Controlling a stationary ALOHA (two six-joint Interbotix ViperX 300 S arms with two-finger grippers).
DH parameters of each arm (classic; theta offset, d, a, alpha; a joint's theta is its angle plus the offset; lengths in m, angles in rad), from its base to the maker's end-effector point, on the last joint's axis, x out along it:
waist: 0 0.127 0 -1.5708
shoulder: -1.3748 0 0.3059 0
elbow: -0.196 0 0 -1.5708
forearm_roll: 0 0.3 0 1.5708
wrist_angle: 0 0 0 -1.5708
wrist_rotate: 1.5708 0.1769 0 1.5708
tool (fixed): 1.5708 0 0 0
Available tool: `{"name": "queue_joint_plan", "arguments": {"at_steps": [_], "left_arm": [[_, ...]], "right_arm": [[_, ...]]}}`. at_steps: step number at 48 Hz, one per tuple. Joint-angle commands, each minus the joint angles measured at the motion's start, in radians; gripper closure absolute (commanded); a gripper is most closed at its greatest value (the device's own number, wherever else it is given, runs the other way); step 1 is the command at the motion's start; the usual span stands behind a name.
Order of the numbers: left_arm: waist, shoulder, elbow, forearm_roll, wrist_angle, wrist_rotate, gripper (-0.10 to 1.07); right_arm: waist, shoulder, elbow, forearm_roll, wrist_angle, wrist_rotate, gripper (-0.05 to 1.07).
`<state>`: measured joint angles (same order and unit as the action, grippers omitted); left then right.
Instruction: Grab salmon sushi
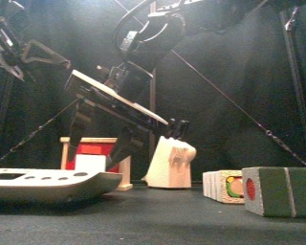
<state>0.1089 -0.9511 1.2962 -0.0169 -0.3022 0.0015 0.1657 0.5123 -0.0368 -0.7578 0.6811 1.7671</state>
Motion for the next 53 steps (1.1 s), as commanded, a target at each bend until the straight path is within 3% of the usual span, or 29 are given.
{"name": "queue_joint_plan", "arguments": {"at_steps": [1,13,31,53], "left_arm": [[0.002,0.005,-0.012,0.000,-0.003,0.002,0.99],[0.003,0.005,-0.012,0.000,-0.003,0.002,0.99],[0.002,0.005,-0.012,0.002,-0.003,0.002,0.99],[0.002,0.005,-0.012,0.000,-0.005,0.002,0.99]], "right_arm": [[0.000,-0.020,-0.020,-0.002,0.005,0.002,0.18],[0.000,-0.025,-0.020,-0.002,0.005,0.002,0.31],[0.005,-0.097,-0.012,-0.025,0.003,0.002,0.31],[0.005,-0.103,0.006,-0.021,0.002,0.003,0.31]]}}
